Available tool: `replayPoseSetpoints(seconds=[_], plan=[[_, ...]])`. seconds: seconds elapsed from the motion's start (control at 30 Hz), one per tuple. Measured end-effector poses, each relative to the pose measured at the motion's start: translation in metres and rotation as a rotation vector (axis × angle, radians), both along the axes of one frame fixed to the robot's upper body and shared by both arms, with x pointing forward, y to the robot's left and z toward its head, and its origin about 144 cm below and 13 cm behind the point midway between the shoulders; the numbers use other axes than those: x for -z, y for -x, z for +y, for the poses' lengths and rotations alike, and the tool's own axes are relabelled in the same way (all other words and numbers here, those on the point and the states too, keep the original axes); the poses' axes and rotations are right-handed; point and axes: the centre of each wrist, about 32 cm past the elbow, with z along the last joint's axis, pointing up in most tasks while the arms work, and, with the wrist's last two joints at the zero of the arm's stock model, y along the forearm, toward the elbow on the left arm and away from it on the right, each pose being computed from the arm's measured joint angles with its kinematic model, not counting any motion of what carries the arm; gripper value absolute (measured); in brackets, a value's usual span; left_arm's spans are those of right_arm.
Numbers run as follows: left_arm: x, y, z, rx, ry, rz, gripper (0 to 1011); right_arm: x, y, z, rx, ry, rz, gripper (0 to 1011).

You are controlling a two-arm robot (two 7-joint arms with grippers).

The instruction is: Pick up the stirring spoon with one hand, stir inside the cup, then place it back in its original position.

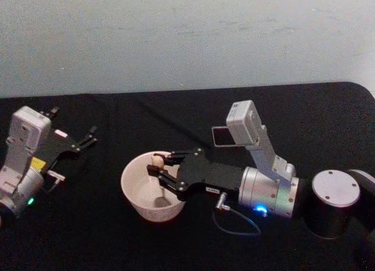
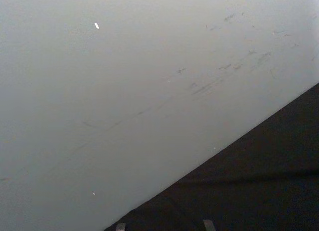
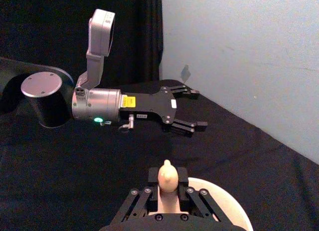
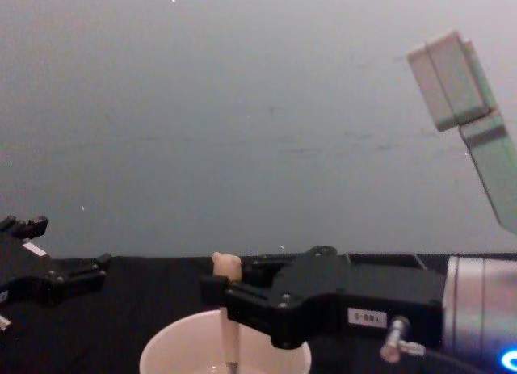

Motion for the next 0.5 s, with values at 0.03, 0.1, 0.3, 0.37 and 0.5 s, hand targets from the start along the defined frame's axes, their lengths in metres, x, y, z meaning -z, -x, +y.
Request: replayPoseSetpoints(seconds=[0.03,0.1,0.3,0.37,0.5], plan=[[0.000,0.000,0.000,0.000,0.000,0.000,1001,0.000,-0.001,0.001,0.001,-0.002,0.000,221],[0.000,0.000,0.000,0.000,0.000,0.000,1001,-0.001,-0.003,0.004,0.007,-0.007,-0.002,221],[0.000,0.000,0.000,0.000,0.000,0.000,1001,-0.003,-0.009,0.010,0.024,-0.023,-0.005,218],[0.000,0.000,0.000,0.000,0.000,0.000,1001,-0.002,-0.012,0.011,0.034,-0.027,-0.006,218],[0.000,0.000,0.000,0.000,0.000,0.000,1001,-0.003,-0.017,0.012,0.052,-0.032,-0.009,221]])
